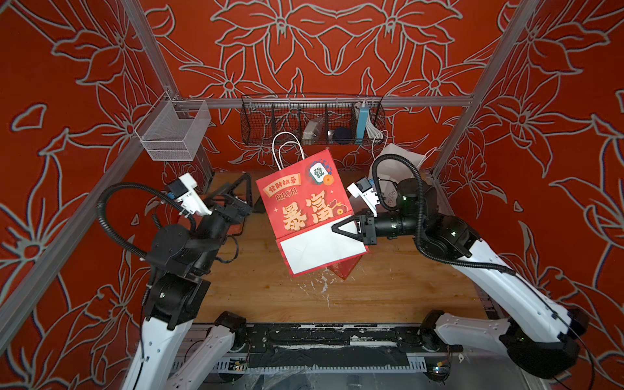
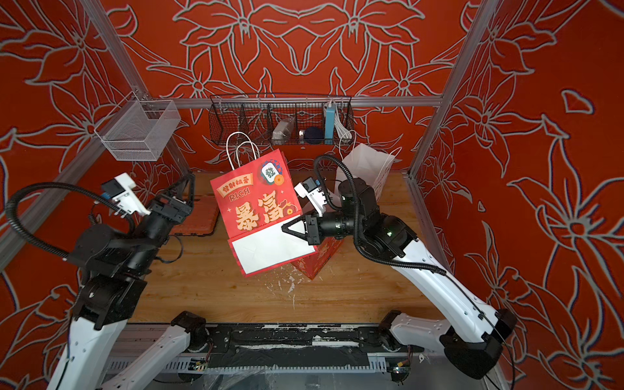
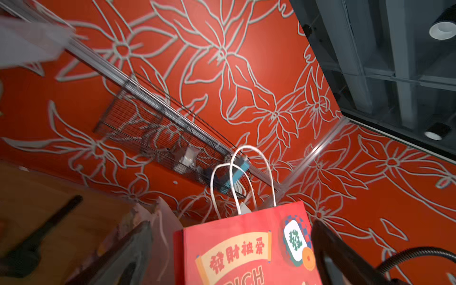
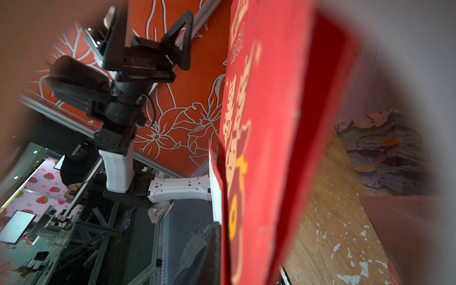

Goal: Put away the paper bag
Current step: Press the paper bag, then place the paper bag at the center of the board.

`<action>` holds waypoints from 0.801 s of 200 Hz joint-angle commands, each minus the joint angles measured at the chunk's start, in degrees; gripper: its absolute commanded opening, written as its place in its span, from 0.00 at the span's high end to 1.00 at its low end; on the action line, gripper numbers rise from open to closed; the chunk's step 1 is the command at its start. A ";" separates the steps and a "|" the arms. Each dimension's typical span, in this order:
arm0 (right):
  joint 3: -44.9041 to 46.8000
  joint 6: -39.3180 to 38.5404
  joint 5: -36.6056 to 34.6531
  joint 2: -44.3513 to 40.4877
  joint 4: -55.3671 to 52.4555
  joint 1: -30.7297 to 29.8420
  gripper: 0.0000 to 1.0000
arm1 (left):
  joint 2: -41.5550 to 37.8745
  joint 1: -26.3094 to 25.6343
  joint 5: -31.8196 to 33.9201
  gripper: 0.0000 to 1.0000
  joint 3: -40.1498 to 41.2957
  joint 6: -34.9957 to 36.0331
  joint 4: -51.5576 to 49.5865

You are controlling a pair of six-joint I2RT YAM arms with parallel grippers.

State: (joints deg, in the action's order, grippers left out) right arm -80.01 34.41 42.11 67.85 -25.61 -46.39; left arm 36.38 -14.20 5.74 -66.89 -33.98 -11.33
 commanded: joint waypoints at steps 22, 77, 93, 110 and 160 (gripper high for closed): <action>-3.36 4.70 -21.91 7.05 8.27 -11.14 1.00 | -4.93 0.42 16.22 0.01 -6.52 17.63 -13.71; 0.66 15.81 -44.57 18.87 19.31 -25.39 1.00 | -7.86 0.40 14.96 0.04 -10.93 11.57 -36.61; 1.75 19.39 -48.51 22.09 20.58 -27.44 1.00 | -8.69 0.40 14.11 0.03 -10.73 8.26 -40.65; 4.54 25.57 -54.08 25.54 22.84 -30.04 1.00 | -10.56 0.40 12.00 0.03 -8.56 5.21 -42.03; 4.64 37.23 -63.55 37.63 26.90 -34.88 1.00 | -16.09 0.40 11.40 0.04 -3.95 2.16 -44.94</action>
State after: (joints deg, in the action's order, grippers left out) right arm -74.15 62.81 -13.21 101.84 -2.11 -79.72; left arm 22.06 -14.17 17.72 -71.59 -29.67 -53.67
